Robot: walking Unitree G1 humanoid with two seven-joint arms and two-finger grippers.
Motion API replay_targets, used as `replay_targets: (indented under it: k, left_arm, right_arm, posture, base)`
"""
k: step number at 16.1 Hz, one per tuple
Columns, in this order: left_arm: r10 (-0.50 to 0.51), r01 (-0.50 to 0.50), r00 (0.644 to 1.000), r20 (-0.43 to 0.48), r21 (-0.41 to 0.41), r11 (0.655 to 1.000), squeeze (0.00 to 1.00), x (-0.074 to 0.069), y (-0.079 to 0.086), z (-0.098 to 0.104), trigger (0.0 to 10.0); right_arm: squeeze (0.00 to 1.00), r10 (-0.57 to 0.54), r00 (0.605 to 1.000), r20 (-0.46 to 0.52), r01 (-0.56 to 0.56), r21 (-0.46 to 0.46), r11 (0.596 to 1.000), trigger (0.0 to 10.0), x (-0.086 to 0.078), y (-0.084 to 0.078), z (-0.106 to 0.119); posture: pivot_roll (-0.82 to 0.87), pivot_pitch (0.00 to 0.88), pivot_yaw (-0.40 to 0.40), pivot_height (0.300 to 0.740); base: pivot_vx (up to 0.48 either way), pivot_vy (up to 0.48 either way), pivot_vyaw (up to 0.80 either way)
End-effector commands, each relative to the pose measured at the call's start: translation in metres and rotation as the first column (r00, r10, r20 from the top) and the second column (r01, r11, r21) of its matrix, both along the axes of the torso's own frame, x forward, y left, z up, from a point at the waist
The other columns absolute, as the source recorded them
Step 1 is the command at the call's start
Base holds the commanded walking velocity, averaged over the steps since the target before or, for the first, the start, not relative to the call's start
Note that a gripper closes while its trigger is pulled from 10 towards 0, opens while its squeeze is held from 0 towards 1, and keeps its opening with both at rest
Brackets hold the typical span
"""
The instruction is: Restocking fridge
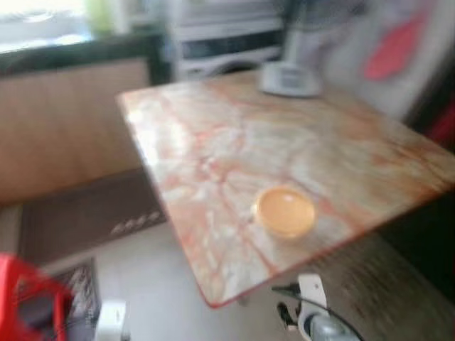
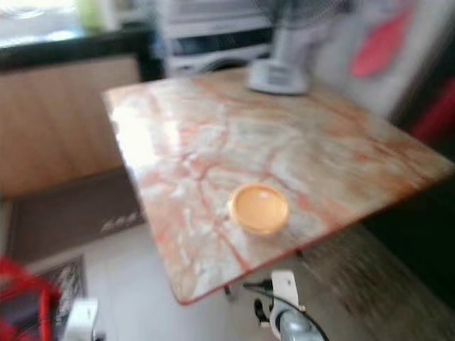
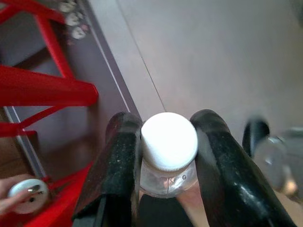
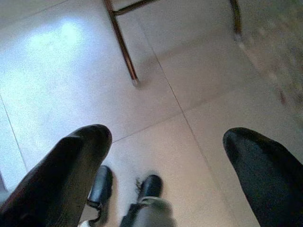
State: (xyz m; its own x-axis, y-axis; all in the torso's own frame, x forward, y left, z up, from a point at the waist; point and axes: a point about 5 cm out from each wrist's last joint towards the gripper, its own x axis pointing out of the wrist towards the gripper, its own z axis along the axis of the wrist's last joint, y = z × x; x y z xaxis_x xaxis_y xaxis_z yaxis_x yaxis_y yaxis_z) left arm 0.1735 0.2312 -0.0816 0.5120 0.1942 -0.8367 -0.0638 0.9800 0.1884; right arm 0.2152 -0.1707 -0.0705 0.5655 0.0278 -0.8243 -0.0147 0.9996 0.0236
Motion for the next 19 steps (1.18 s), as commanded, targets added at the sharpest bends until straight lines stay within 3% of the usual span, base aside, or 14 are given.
replay_targets:
  k: [1, 19]
  left_arm:
    - [-0.023, 0.023, 0.999, 0.032, -0.016, 1.000, 0.00, 0.0101, -0.0080, 0.0031, 10.0]
    - [-0.040, 0.040, 0.999, 0.027, -0.030, 0.999, 0.00, 0.0103, -0.0074, 0.0033, 10.0]
  right_arm:
    - [0.00, -0.010, 1.000, -0.028, 0.009, -0.031, 0.999, 10.0, -0.0048, -0.0121, -0.0017]
    - [0.00, -0.003, 1.000, -0.031, 0.002, -0.028, 1.000, 10.0, -0.0047, -0.0103, -0.0019]
  posture:
    - [0.08, 0.000, -0.022, 0.740]
    - [0.08, 0.000, -0.017, 0.740]
  base:
    - [0.000, 0.000, -0.80]
    - [0.000, 0.000, -0.80]
